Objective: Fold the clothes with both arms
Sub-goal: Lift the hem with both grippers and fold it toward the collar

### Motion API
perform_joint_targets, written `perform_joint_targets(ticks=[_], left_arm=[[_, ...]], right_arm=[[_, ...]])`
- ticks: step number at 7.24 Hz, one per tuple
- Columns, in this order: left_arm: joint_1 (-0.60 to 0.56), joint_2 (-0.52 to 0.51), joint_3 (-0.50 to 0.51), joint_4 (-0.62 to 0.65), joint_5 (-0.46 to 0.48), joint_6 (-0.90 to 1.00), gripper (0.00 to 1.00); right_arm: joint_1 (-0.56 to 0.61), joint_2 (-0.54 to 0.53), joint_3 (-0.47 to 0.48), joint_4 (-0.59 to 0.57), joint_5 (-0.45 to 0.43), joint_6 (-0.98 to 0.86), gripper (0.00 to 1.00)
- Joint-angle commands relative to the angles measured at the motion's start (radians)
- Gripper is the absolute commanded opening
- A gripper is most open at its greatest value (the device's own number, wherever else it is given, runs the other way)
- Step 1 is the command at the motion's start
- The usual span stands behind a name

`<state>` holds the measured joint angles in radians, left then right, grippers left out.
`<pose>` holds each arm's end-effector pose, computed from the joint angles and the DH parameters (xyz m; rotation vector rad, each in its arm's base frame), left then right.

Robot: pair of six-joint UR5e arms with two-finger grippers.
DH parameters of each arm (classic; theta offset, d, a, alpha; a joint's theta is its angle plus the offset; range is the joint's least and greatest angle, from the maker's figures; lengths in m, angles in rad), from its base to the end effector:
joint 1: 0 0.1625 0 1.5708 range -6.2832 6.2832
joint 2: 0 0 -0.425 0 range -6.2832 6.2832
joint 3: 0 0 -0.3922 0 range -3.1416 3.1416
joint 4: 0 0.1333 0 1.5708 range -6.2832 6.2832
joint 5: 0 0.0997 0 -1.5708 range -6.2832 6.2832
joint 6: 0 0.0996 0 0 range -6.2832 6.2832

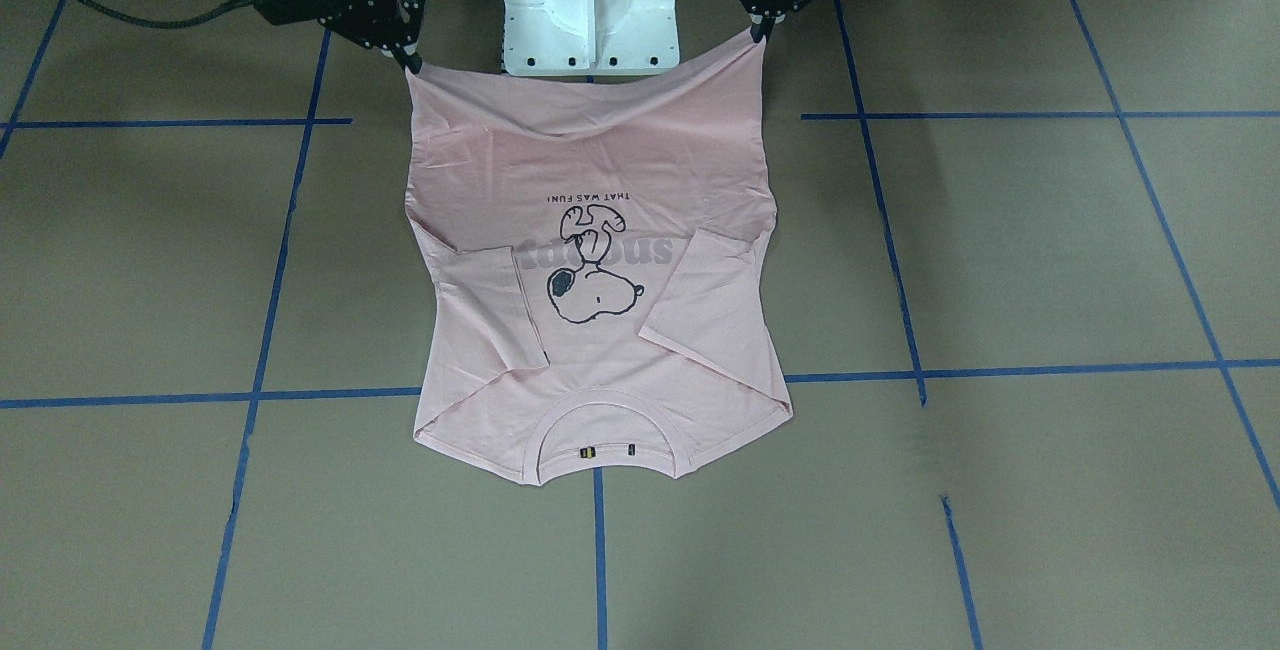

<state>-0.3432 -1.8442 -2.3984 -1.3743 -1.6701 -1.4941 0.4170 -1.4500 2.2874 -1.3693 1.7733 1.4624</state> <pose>0.3651 -0.2615 0.2049 0.0981 0.9048 -0.2030 -0.3641 -0.2852 0.2566 0.0913 -1.0484 0.1745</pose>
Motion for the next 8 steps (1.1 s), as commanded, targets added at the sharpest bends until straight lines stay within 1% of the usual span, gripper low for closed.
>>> perform_joint_targets(ticks=[1,2,3,4,5,6,7,8], left_arm=[[-0.137,-0.041,0.115,-0.006,-0.002,0.110,0.00],[-0.164,-0.109,0.199,-0.008,-0.002,0.118,0.00],[-0.190,-0.143,0.253,-0.012,0.000,0.129,0.00],[-0.235,-0.145,0.278,-0.050,-0.003,0.156,0.00],[-0.281,-0.148,0.338,-0.108,-0.005,0.182,0.00],[-0.321,-0.161,0.438,-0.231,-0.005,0.195,0.00],[-0.338,-0.170,0.567,-0.358,-0.005,0.202,0.00],[-0.341,-0.170,0.652,-0.455,-0.004,0.207,0.00]], right_arm=[[0.159,0.139,-0.156,0.003,0.000,-0.168,0.00],[0.214,0.216,-0.246,0.003,0.001,-0.215,0.00],[0.257,0.264,-0.317,0.003,0.005,-0.244,0.00],[0.282,0.308,-0.386,0.003,0.003,-0.261,0.00],[0.302,0.357,-0.460,0.024,0.005,-0.261,0.00],[0.319,0.378,-0.553,0.114,0.005,-0.261,0.00],[0.327,0.381,-0.666,0.250,0.005,-0.261,0.00],[0.336,0.387,-0.753,0.348,0.005,-0.260,0.00]])
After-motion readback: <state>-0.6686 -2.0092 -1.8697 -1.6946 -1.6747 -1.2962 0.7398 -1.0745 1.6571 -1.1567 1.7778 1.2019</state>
